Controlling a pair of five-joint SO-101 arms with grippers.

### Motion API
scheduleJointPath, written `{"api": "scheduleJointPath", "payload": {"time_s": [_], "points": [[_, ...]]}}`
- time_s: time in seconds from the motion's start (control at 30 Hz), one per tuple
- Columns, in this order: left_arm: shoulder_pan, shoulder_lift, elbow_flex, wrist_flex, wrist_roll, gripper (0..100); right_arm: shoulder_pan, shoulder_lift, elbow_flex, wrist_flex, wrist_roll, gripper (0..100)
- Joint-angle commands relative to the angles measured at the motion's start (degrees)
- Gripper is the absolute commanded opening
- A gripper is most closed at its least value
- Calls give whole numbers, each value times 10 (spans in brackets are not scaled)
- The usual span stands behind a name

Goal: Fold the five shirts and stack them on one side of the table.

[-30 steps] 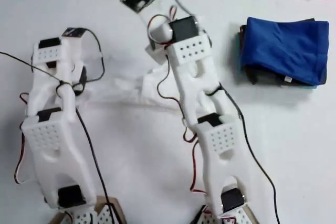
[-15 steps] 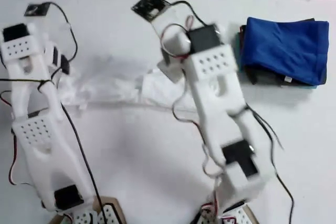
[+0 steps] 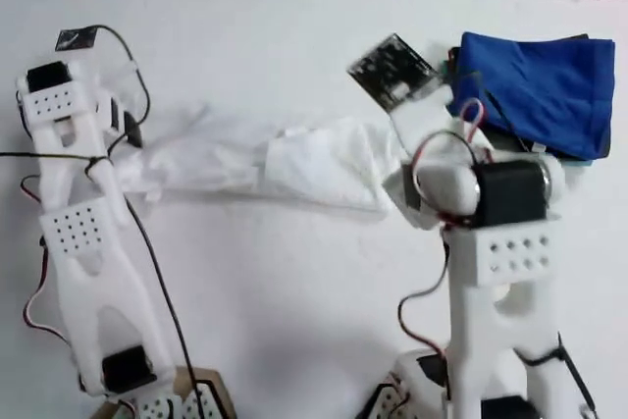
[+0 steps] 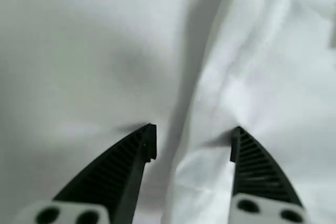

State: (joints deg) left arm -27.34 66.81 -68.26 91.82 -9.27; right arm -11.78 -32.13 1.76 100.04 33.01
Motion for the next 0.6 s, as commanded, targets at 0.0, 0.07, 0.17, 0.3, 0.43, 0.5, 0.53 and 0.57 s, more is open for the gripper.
{"api": "scheduleJointPath", "payload": {"time_s": [0.0,0.07,0.17,0.3,0.43,0.5,0.53,0.57], "points": [[40,22,-39,30,4,244,18,-31,16,8,5,96],[62,31,-57,58,4,244,22,-31,30,7,4,96],[91,33,-54,97,4,244,28,-36,52,-12,4,96],[99,28,-10,102,4,242,51,-36,67,-35,4,96],[91,27,-2,104,-6,241,72,-36,84,-50,3,93],[81,27,-2,104,-15,212,73,-36,105,-61,3,91],[74,27,-2,105,-18,164,73,-36,120,-68,3,91],[65,27,-2,105,-18,90,72,-36,136,-77,3,91]]}}
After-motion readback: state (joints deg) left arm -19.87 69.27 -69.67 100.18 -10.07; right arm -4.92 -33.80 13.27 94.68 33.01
